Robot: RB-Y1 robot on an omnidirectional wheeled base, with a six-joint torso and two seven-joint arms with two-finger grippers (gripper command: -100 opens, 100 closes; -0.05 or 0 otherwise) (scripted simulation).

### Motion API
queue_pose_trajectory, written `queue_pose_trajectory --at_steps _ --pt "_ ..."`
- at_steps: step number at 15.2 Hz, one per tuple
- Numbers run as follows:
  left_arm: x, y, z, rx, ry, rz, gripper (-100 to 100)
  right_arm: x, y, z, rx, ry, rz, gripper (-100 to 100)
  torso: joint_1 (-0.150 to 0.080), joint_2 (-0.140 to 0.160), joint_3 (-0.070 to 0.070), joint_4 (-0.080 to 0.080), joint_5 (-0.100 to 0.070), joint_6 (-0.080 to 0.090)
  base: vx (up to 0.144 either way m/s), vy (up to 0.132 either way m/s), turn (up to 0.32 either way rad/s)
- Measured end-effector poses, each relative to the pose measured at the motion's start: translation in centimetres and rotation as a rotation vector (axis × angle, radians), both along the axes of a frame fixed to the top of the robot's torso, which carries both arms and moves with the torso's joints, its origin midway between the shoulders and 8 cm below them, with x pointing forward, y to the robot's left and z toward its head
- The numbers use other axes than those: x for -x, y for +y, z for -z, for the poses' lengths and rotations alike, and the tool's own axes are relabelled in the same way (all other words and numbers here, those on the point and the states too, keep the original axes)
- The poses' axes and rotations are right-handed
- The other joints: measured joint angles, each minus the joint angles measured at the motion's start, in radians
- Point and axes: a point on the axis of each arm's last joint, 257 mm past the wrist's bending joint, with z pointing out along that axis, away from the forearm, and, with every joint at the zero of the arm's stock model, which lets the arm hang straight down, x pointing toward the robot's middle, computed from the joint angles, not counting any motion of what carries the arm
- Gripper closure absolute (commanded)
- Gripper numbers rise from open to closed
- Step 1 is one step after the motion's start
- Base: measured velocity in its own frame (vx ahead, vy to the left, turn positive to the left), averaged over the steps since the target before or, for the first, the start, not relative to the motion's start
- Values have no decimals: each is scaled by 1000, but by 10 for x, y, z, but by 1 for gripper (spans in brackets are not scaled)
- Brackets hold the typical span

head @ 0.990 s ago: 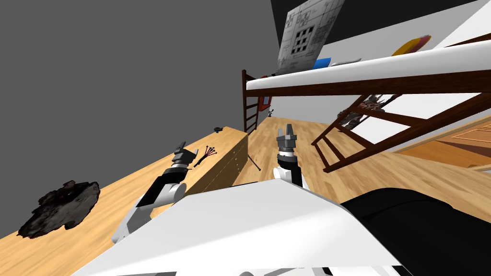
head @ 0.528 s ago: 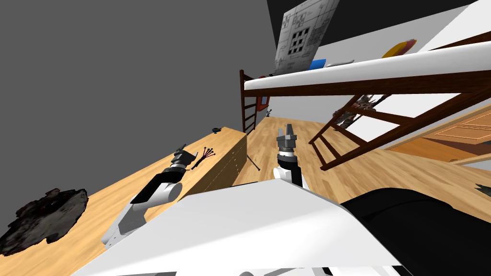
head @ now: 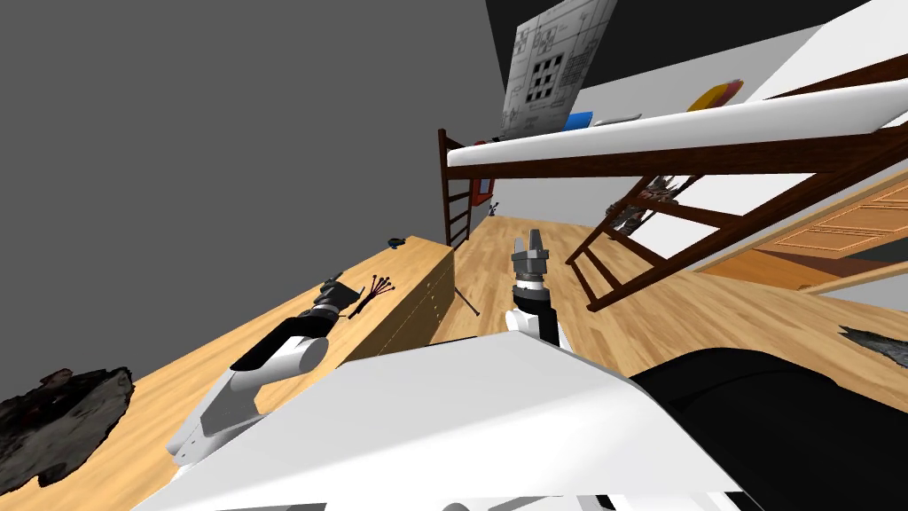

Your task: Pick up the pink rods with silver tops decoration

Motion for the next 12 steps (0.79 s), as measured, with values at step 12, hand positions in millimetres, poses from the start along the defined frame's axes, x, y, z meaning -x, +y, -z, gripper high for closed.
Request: queue_pose_trajectory --at_steps 12 --pt "14 30 46 181 209 -77 -100 0 0 0 0 0 0 0 0 0 0 0 0 0 11 -3 -58"
